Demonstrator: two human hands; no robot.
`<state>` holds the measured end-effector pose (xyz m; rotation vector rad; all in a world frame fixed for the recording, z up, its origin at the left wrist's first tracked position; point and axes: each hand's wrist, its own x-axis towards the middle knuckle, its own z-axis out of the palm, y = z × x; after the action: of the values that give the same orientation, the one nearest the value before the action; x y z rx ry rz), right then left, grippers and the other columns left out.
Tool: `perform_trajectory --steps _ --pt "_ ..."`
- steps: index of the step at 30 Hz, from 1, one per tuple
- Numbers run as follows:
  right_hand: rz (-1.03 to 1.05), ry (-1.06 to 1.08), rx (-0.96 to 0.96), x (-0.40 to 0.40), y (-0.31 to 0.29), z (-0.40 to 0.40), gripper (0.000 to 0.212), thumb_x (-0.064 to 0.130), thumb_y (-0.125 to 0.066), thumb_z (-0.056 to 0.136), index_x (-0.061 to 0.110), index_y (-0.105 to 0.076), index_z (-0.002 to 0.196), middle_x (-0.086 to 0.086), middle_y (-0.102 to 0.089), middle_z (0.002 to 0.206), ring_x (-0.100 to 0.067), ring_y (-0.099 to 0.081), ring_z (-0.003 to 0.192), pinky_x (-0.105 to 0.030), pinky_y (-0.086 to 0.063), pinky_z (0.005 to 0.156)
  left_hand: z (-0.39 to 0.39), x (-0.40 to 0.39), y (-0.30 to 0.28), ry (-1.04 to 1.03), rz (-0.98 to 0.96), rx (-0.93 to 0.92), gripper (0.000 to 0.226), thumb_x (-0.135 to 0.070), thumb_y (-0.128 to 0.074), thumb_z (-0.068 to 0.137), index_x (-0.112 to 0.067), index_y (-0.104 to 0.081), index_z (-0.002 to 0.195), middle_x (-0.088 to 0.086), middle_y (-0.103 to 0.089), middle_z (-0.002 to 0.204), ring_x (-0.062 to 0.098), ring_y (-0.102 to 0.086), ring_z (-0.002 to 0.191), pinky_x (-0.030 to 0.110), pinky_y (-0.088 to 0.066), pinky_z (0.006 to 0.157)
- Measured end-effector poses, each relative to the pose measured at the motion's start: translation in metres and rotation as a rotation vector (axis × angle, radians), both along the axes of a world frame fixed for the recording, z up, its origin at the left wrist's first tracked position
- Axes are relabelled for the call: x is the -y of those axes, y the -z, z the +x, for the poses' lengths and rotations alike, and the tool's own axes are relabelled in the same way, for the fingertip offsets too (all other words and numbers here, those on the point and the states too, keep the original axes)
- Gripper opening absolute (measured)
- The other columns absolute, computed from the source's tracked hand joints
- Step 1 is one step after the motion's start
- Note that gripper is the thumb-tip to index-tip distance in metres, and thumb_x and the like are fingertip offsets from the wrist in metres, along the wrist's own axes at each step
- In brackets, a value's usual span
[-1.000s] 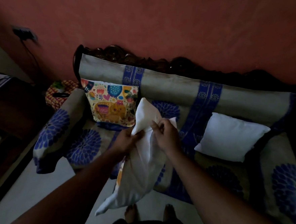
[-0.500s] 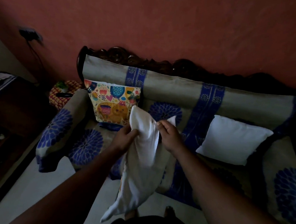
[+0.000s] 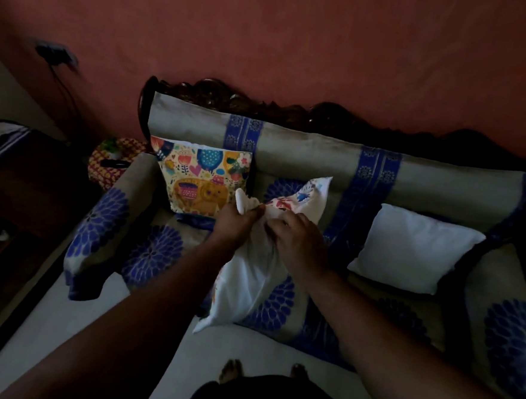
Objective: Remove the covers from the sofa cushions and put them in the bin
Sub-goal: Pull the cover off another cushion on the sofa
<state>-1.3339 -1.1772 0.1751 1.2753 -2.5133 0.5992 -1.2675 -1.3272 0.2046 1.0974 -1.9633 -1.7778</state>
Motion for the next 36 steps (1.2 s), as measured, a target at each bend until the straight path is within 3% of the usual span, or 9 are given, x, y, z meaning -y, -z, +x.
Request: perform_trajectory --steps 6,9,15,17,20,26,30,34,36 --pt "0.044 -0.017 -0.007 0.004 -0.012 -0.009 0.031 0.037 -0.047 0.092 0.021 -0.074 0.092 0.000 -0.068 0.098 -0.023 -0.061 0.093 -0.039 -0.052 0.074 -0.004 0.000 -0.008 -0.005 0.073 0.002 0.025 -0.026 -0.076 0.088 -0.007 -0.072 0.104 0.007 -0.074 0.092 0.015 -0.072 0.079 0.024 -0.056 0.062" --pt "0.076 -0.031 0.017 0.011 -0.010 -0.012 0.026 0.034 -0.051 0.094 0.021 -0.073 0.090 0.001 -0.066 0.092 -0.023 -0.059 0.089 -0.043 -0.051 0.073 -0.008 0.005 -0.010 0.005 0.055 0.031 0.025 -0.029 -0.077 0.087 -0.009 -0.071 0.102 0.006 -0.073 0.091 0.017 -0.071 0.081 0.029 -0.059 0.067" --pt "-0.103 -0.077 0.027 0.012 -0.021 -0.014 0.025 0.030 -0.053 0.093 0.018 -0.076 0.094 -0.002 -0.069 0.088 -0.025 -0.062 0.078 -0.039 -0.053 0.070 -0.010 0.007 -0.019 -0.002 0.065 0.012 0.013 -0.022 -0.075 0.089 -0.011 -0.068 0.093 0.001 -0.069 0.080 0.013 -0.066 0.071 0.014 -0.051 0.052" --pt "-0.124 -0.130 0.037 0.010 -0.024 -0.013 0.034 0.028 -0.049 0.090 0.016 -0.076 0.107 -0.002 -0.073 0.095 -0.025 -0.065 0.080 -0.036 -0.054 0.073 -0.009 0.007 -0.018 0.007 0.128 -0.008 0.017 -0.020 -0.075 0.089 -0.005 -0.071 0.096 0.011 -0.073 0.087 0.025 -0.071 0.080 0.024 -0.059 0.064" --pt "-0.128 -0.156 0.047 0.009 -0.029 -0.015 0.031 0.028 -0.050 0.089 0.016 -0.078 0.096 -0.002 -0.072 0.088 -0.027 -0.064 0.078 -0.037 -0.055 0.069 -0.005 0.004 -0.015 0.000 0.182 -0.038 0.028 -0.023 -0.077 0.086 -0.001 -0.072 0.104 0.017 -0.075 0.096 0.032 -0.073 0.089 0.044 -0.062 0.081" --pt "-0.093 -0.104 0.075 0.003 -0.026 -0.013 0.018 0.028 -0.060 0.091 0.022 -0.077 0.093 0.001 -0.074 0.097 -0.021 -0.065 0.098 -0.033 -0.052 0.084 -0.003 0.002 -0.018 -0.029 0.223 -0.053 0.030 -0.024 -0.075 0.089 0.000 -0.070 0.106 0.017 -0.074 0.097 0.028 -0.073 0.087 0.039 -0.062 0.077" --pt "-0.006 -0.104 -0.028 0.005 -0.031 -0.014 0.027 0.035 -0.047 0.095 0.022 -0.071 0.092 0.002 -0.069 0.091 -0.021 -0.062 0.087 -0.040 -0.053 0.073 -0.010 0.006 -0.026 -0.130 0.138 -0.077 0.017 -0.026 -0.073 0.091 -0.011 -0.069 0.097 0.008 -0.072 0.088 0.024 -0.071 0.084 0.036 -0.059 0.075" --pt "0.055 -0.160 -0.097 -0.014 -0.021 0.004 0.013 0.030 -0.065 0.091 0.021 -0.072 0.097 0.003 -0.067 0.087 -0.019 -0.060 0.084 -0.035 -0.051 0.070 -0.013 0.025 -0.038 -0.270 0.194 -0.106 0.016 -0.030 -0.073 0.089 -0.015 -0.066 0.090 0.007 -0.071 0.087 0.022 -0.069 0.080 0.028 -0.055 0.064" --pt "0.062 -0.131 0.028 -0.020 -0.011 0.013 0.013 0.027 -0.070 0.089 0.022 -0.072 0.101 0.002 -0.067 0.093 -0.021 -0.063 0.087 -0.036 -0.054 0.071 -0.012 0.026 -0.040 -0.274 0.237 -0.132 0.018 -0.029 -0.073 0.090 -0.012 -0.067 0.093 0.009 -0.072 0.090 0.022 -0.070 0.080 0.026 -0.055 0.062"
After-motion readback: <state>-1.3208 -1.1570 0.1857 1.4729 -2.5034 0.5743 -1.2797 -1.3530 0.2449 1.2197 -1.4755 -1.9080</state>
